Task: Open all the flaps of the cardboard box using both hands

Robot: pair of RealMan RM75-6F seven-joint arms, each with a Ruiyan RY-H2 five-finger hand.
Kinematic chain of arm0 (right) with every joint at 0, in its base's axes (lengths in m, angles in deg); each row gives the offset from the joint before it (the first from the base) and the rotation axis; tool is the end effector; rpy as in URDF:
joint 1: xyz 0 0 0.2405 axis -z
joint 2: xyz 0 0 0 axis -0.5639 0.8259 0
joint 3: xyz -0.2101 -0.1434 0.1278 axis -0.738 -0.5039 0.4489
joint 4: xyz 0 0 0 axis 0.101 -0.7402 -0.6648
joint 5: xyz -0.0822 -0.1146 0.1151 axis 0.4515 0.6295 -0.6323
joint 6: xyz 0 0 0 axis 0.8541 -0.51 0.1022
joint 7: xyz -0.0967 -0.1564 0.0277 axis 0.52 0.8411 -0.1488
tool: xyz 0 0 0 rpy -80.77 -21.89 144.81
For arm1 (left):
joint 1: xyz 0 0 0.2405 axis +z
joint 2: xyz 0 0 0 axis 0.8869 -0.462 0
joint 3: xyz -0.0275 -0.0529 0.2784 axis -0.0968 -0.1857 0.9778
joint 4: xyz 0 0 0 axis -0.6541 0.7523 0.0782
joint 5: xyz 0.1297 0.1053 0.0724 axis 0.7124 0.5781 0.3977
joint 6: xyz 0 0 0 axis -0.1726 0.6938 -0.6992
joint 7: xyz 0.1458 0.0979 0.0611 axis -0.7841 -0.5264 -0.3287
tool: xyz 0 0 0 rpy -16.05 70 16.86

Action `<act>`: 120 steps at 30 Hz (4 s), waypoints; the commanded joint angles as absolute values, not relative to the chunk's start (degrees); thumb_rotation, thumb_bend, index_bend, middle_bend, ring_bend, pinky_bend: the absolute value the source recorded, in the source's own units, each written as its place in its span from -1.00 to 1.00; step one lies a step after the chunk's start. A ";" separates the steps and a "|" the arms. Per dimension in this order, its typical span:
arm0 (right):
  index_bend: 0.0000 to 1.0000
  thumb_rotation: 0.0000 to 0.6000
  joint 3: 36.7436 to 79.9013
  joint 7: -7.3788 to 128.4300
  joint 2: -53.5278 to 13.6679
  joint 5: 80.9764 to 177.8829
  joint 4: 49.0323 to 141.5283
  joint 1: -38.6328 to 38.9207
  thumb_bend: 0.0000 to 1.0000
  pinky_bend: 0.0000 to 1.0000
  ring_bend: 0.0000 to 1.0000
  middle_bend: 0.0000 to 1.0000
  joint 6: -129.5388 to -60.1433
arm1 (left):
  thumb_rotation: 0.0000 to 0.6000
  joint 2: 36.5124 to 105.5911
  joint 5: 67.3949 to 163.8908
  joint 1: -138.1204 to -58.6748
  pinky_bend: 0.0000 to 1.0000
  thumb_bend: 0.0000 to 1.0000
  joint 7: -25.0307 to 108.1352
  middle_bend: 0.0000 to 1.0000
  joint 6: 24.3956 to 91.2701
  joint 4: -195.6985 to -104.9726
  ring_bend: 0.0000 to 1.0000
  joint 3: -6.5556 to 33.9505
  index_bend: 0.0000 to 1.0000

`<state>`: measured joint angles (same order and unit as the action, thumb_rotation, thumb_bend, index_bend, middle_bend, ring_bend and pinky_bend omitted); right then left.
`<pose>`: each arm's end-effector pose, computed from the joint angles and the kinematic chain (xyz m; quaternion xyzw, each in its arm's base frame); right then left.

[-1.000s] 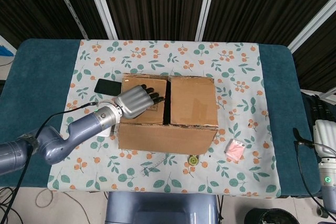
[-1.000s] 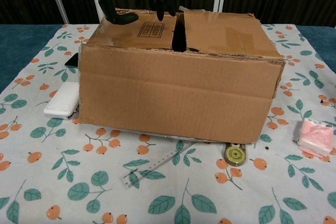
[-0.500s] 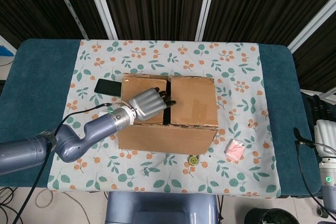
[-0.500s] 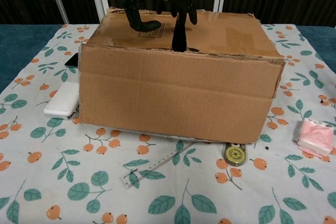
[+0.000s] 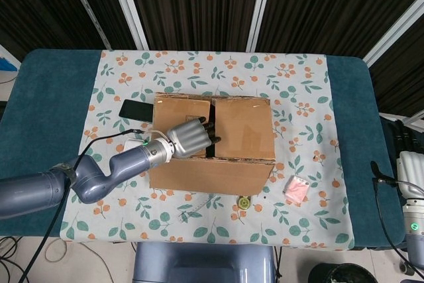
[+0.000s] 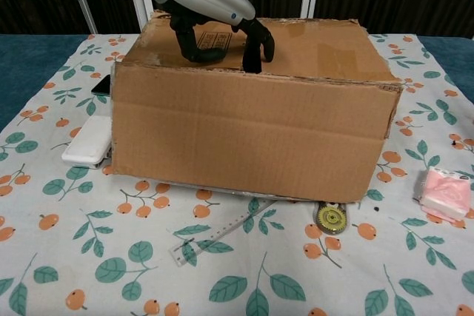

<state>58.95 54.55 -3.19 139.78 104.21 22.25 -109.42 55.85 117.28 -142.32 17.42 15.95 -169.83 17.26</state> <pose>-0.3492 -0.2906 0.2250 0.5187 -0.4033 0.4201 0.6260 0.0173 0.4225 0.0316 -0.9411 -0.0708 -0.1923 0.2689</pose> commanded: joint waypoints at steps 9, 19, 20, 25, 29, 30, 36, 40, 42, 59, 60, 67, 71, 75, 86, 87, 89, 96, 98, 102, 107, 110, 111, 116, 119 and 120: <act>-1.00 1.00 59.04 54.91 -3.47 139.89 103.94 22.30 -0.20 -0.63 -1.00 -1.00 -108.78 | 1.00 57.94 119.03 -143.74 -0.47 0.44 19.31 -0.56 15.05 -166.76 -0.65 17.95 -0.70; -1.00 1.00 59.33 54.86 -3.61 140.01 103.71 22.44 -0.16 -0.63 -1.00 -1.00 -108.79 | 1.00 59.51 120.38 -146.94 -0.39 0.72 20.12 -0.43 12.34 -164.50 -0.54 17.93 -0.60; -1.00 1.00 59.35 54.85 -3.63 140.01 103.69 22.44 -0.15 -0.63 -1.00 -1.00 -108.74 | 1.00 59.39 120.61 -147.14 -0.38 0.72 20.17 -0.42 12.26 -164.58 -0.52 17.99 -0.59; -1.00 1.00 59.35 54.96 -3.77 140.24 103.59 22.43 -0.12 -0.63 -1.00 -1.00 -108.65 | 1.00 58.77 121.69 -147.91 -0.24 0.76 20.34 -0.28 11.74 -164.90 -0.39 18.56 -0.48; -1.00 1.00 59.48 54.89 -3.81 140.19 103.46 22.49 -0.12 -0.63 -1.00 -1.00 -108.64 | 1.00 58.36 122.14 -148.18 -0.14 0.78 20.79 -0.20 11.76 -165.16 -0.26 18.84 -0.42; -1.00 1.00 59.52 54.87 -3.81 140.18 103.46 22.51 -0.11 -0.63 -1.00 -1.00 -108.64 | 1.00 58.24 122.32 -148.22 -0.13 0.78 20.88 -0.19 11.81 -165.25 -0.24 18.93 -0.41; -1.00 1.00 59.60 54.93 -3.86 140.31 103.47 22.56 -0.10 -0.63 -1.00 -1.00 -108.64 | 1.00 57.09 123.30 -148.41 -0.09 0.80 21.40 -0.16 12.53 -165.78 -0.19 18.89 -0.39; -1.00 1.00 59.54 55.07 -3.94 140.48 103.48 22.56 -0.10 -0.63 -1.00 -1.00 -108.57 | 1.00 55.72 123.87 -148.64 -0.08 0.81 21.79 -0.15 12.96 -166.43 -0.16 18.46 -0.38; -1.00 1.00 59.53 55.08 -3.99 140.55 103.53 22.56 -0.10 -0.63 -1.00 -1.00 -108.54 | 1.00 54.71 124.22 -148.82 -0.07 0.81 21.87 -0.14 13.00 -166.85 -0.15 18.30 -0.38; -1.00 1.00 59.50 55.03 -4.30 141.11 103.59 22.61 -0.08 -0.63 -1.00 -1.00 -108.45 | 1.00 43.39 127.08 -147.67 -0.02 0.81 23.42 -0.13 13.97 -173.94 -0.09 17.44 -0.36; -1.00 1.00 59.49 55.04 -4.32 141.16 103.62 22.62 -0.08 -0.63 -1.00 -1.00 -108.48 | 1.00 42.69 127.26 -147.48 -0.02 0.81 23.59 -0.13 14.08 -174.36 -0.09 17.31 -0.36; -1.00 1.00 59.35 55.14 -4.50 141.47 103.69 22.60 -0.08 -0.63 -1.00 -1.00 -108.41 | 1.00 40.20 127.77 -146.52 -0.02 0.81 24.70 -0.13 13.96 -176.11 -0.09 16.83 -0.36; -1.00 1.00 59.37 55.14 -4.50 141.53 103.79 22.67 -0.07 -0.63 -1.00 -1.00 -108.53 | 1.00 38.94 127.30 -146.29 -0.02 0.81 25.87 -0.13 13.17 -177.27 -0.09 16.44 -0.36; -1.00 1.00 59.37 55.06 -4.51 141.53 103.81 22.69 -0.07 -0.63 -1.00 -1.00 -108.50 | 1.00 37.31 127.86 -146.26 -0.01 0.81 25.98 -0.13 12.75 -178.15 -0.09 16.00 -0.36; -1.00 1.00 59.29 54.96 -4.62 141.58 103.76 22.68 -0.07 -0.63 -1.00 -1.00 -108.21 | 1.00 30.19 130.50 -145.04 -0.01 0.81 26.39 -0.13 11.45 -182.86 -0.09 14.97 -0.37; -1.00 1.00 59.27 54.96 -4.62 141.62 103.78 22.69 -0.07 -0.63 -1.00 -1.00 -108.23 | 1.00 29.51 130.81 -144.77 -0.01 0.81 26.47 -0.13 11.39 -183.29 -0.09 14.90 -0.36; -1.00 1.00 59.28 54.94 -4.61 141.70 103.85 22.70 -0.07 -0.63 -1.00 -1.00 -108.30 | 1.00 28.18 131.35 -144.12 -0.02 0.81 26.71 -0.13 11.33 -184.12 -0.09 14.80 -0.36; -1.00 1.00 59.29 54.86 -4.51 141.80 104.06 22.80 -0.07 -0.63 -1.00 -1.00 -108.44 | 1.00 24.51 133.11 -140.99 -0.01 0.81 27.53 -0.13 11.87 -186.36 -0.09 14.91 -0.37; -1.00 1.00 59.33 54.70 -4.51 141.92 104.11 22.84 -0.06 -0.63 -1.00 -1.00 -108.60 | 1.00 23.38 133.50 -139.52 -0.01 0.81 27.96 -0.13 12.37 -187.13 -0.09 15.18 -0.37; -1.00 1.00 59.42 54.40 -4.58 142.05 104.00 22.87 -0.06 -0.63 -1.00 -1.00 -108.83 | 1.00 21.23 134.41 -136.40 -0.01 0.81 28.71 -0.13 14.05 -188.63 -0.09 15.65 -0.36; -1.00 1.00 59.30 54.32 -4.66 142.29 104.07 22.88 -0.06 -0.63 -1.00 -1.00 -108.85 | 1.00 17.69 135.79 -131.98 -0.01 0.81 29.84 -0.13 16.92 -189.96 -0.09 15.96 -0.37; -1.00 1.00 59.31 54.35 -4.65 142.36 104.20 22.94 -0.06 -0.63 -1.00 -1.00 -109.00 | 1.00 15.93 136.60 -129.26 -0.01 0.81 30.73 -0.13 18.72 -190.47 -0.09 16.26 -0.37; -1.00 1.00 59.30 54.37 -4.64 142.36 104.25 22.96 -0.06 -0.63 -1.00 -1.00 -109.02 | 1.00 15.29 136.96 -128.11 -0.01 0.81 31.03 -0.13 19.38 -190.56 -0.09 16.51 -0.37; -1.00 1.00 59.13 54.58 -4.64 142.55 104.50 22.96 -0.06 -0.63 -1.00 -1.00 -108.95 | 1.00 13.83 138.86 -123.27 -0.01 0.81 32.13 -0.13 21.44 -190.31 -0.09 17.85 -0.37; -1.00 1.00 59.03 54.75 -4.61 142.62 104.61 22.97 -0.06 -0.63 -1.00 -1.00 -108.91 | 1.00 14.02 139.74 -120.46 -0.02 0.79 32.64 -0.15 22.54 -189.80 -0.09 18.83 -0.38; -1.00 1.00 59.02 54.82 -4.59 142.60 104.63 22.98 -0.06 -0.63 -1.00 -1.00 -108.90 | 1.00 14.20 139.83 -119.59 -0.02 0.76 32.83 -0.16 22.99 -189.60 -0.09 19.16 -0.40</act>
